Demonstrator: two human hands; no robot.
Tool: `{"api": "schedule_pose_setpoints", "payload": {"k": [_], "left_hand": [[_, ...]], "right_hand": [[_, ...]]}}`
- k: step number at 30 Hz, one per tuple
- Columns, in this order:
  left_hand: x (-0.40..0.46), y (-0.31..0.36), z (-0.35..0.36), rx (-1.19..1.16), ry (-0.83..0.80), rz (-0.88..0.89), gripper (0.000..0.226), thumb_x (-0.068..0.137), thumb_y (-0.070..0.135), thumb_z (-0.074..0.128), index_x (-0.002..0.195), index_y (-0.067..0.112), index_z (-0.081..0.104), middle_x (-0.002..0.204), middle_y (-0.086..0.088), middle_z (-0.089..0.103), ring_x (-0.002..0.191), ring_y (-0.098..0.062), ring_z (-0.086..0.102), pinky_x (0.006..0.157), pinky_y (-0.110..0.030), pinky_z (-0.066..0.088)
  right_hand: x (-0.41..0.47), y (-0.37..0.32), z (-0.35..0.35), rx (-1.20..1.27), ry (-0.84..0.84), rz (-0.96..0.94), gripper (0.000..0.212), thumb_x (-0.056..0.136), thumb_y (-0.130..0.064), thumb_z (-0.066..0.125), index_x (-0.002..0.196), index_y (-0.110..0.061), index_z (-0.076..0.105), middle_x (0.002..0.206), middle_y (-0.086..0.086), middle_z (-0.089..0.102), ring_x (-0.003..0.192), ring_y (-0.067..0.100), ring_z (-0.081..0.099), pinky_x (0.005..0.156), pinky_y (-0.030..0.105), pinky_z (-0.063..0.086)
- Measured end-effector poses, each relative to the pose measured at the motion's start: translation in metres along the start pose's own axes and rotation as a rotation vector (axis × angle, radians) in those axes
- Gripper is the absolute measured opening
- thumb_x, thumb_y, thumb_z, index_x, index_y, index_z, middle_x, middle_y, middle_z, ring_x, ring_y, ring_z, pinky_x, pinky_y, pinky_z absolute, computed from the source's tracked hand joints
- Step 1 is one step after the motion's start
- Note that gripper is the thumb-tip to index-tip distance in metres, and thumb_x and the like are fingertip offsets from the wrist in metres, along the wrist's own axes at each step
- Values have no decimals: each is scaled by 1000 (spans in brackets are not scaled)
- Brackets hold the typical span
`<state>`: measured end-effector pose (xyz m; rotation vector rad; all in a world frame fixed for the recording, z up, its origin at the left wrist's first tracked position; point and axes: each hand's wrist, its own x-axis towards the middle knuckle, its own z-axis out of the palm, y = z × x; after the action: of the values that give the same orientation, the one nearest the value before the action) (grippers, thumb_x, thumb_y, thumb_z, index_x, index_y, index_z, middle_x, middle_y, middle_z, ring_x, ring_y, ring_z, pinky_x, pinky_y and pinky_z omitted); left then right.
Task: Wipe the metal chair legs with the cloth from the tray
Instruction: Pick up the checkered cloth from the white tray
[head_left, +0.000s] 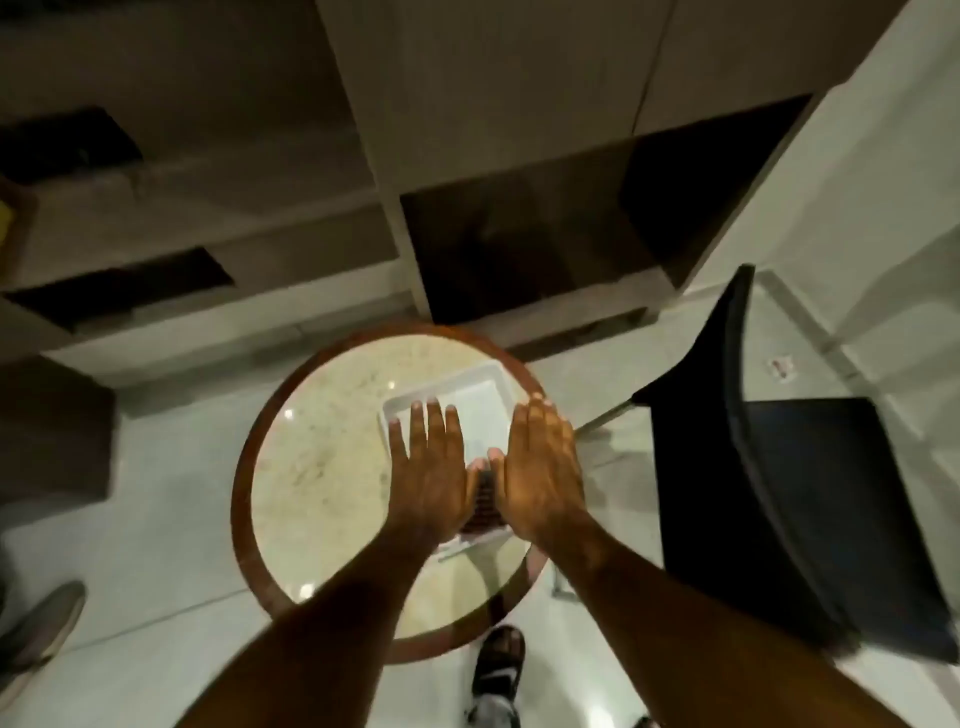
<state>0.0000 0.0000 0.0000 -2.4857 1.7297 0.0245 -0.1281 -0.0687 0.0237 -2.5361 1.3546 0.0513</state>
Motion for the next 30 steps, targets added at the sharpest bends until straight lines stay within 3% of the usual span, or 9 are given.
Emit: {"api": "schedule_pose_setpoints", "payload": {"k": [5,7,11,14,17,21,24,27,30], "left_hand": [[-6,-1,91,-49,-187,94,71,88,45,58,137,-4,45,139,-29,55,134,-46,46,110,-68,34],[-2,-4,109,-47,-289,73,80,76,56,65,130,0,48,125,-23,65,117,-42,59,110,-64,35],[0,-3,128,11,-388,38,73,83,54,54,132,2,43,118,-16,68,108,-36,62,117,-67,13],[7,5,134,-18,-381,-28,62,86,49,56,129,5,45,115,-12,70,112,-31,63,117,-69,-4],[12,10,140,-144,-368,-120,74,81,54,64,133,6,41,120,-13,67,120,-33,58,117,-66,-3],[28,9,122,-358,-368,-189,50,74,42,72,112,12,58,106,-11,71,107,-33,61,115,-56,24],[32,4,90,-595,-280,-178,28,80,25,64,102,7,64,98,-16,74,91,-33,66,90,-47,54],[9,5,50,-874,-155,-125,23,84,21,65,104,9,67,98,-3,74,86,-20,70,75,-30,61],[-32,31,5,-1182,-287,-122,23,84,19,72,107,16,68,98,5,76,89,-18,73,71,-30,63]], "right_hand": [[-2,1,92,16,-286,-2,68,102,-32,36,154,6,15,162,30,18,152,42,17,125,50,10],[7,0,113,31,-376,27,64,100,-24,41,153,3,19,160,29,24,150,42,22,125,51,15],[26,0,132,117,-396,134,38,95,-16,51,131,-3,51,133,23,58,117,42,59,95,50,49],[42,-2,144,137,-359,229,36,96,-18,54,129,-6,47,132,20,56,110,38,64,88,47,53],[57,-1,154,245,-387,382,33,94,-24,60,122,-10,49,122,15,60,109,34,65,88,42,54],[61,3,149,367,-359,431,35,89,-19,67,119,-8,51,119,17,63,110,37,64,90,44,54],[48,10,120,456,-299,425,34,88,-20,65,119,-10,55,119,16,64,111,36,63,87,38,54],[6,29,79,641,-183,477,37,86,-25,65,122,-22,58,120,6,66,108,29,64,79,26,52],[-69,58,43,785,-30,473,37,85,-25,67,121,-29,58,109,-7,69,98,16,68,74,22,57]]}}
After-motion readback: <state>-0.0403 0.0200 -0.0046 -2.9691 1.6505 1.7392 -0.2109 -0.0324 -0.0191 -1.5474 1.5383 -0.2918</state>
